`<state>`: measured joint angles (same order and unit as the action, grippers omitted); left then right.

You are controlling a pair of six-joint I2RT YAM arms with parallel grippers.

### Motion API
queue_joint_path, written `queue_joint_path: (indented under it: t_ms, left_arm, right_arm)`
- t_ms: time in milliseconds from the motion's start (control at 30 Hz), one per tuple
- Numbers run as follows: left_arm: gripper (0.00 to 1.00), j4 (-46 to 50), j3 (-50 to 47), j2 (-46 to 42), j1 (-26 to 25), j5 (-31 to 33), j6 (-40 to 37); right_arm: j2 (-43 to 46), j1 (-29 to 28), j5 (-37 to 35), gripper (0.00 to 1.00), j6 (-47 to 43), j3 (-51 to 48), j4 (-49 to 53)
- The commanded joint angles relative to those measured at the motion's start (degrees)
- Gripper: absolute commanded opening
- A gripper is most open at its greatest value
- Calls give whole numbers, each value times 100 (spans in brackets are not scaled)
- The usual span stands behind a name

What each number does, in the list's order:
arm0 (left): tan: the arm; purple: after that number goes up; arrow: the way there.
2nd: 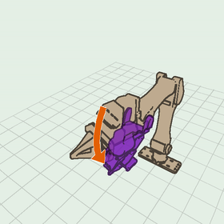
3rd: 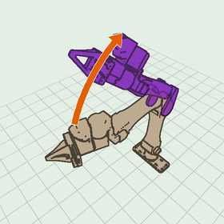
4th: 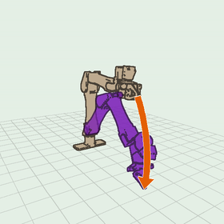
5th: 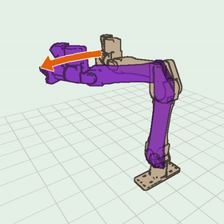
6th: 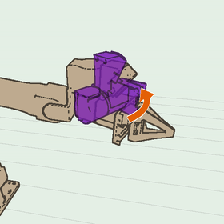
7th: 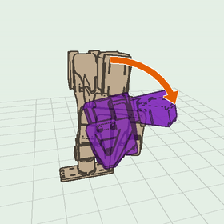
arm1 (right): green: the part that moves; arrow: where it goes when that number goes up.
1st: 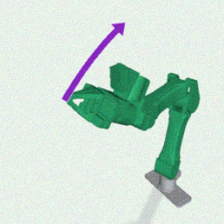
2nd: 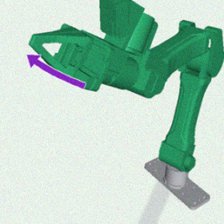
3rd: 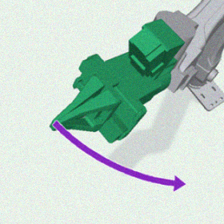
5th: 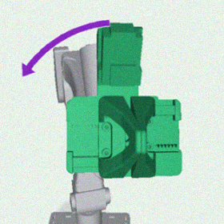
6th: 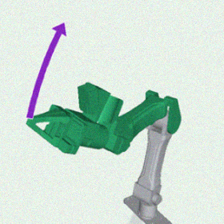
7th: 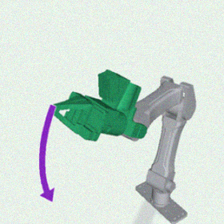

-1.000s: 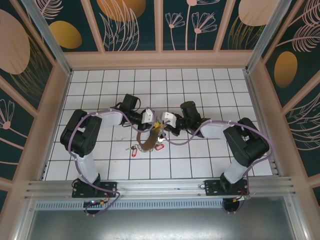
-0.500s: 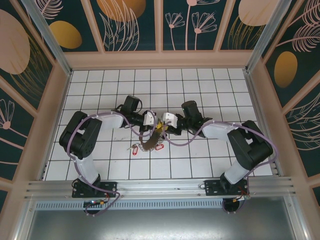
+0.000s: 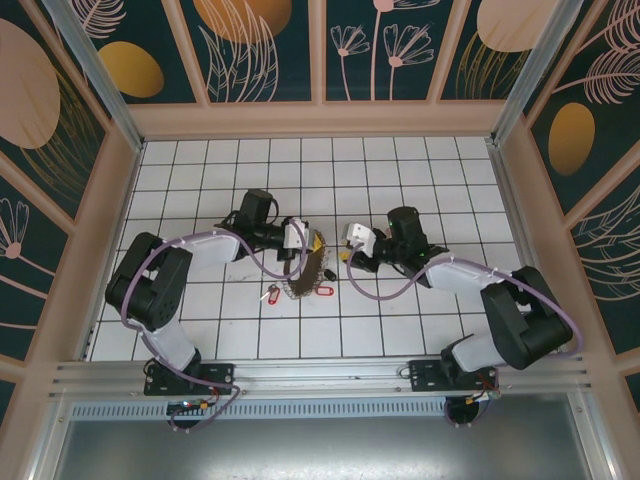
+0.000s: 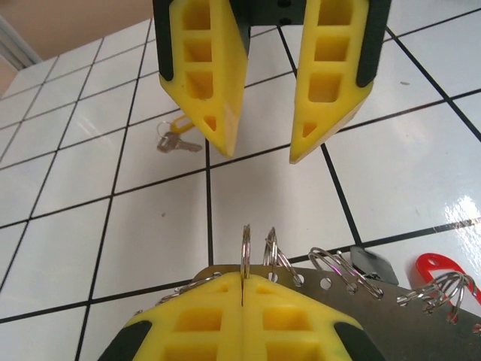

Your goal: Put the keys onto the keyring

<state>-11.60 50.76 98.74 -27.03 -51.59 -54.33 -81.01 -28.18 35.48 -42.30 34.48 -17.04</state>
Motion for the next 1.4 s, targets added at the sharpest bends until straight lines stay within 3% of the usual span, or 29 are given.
queue_joint_path:
  t_ms: [0,233,533,867,1067,1233,1333,1367]
  left_arm:
    - [0,-160,-11,-265,-14,-198,1]
    - [0,126,98,-294,-13,-246,-192]
    - [0,184,100,-289,-13,-376,-201]
    - [0,210,165,-267,-12,-532,-152]
    - [0,274,207,-258,-13,-536,-176]
    - [0,423,269,-303,-9,-510,-238]
    - [0,649,363,-285,-18,-504,-321]
    - [5,643,355,-298,-13,-492,-279]
  right_arm:
    - [149,14,164,35,240,-33,-523]
    - [-31,-17,581,35,246,251,-541]
    - [-332,-284,381,26,-8,471,-474]
    - [-436,-412,336,26,156,340,-835]
    - [-595,-496,316,13,17,502,-625]
    - [-603,-483,247,13,32,468,-646]
    - [-544,-443,353,1,135,428,-754]
    - [-514,-433,388,0,175,420,-801]
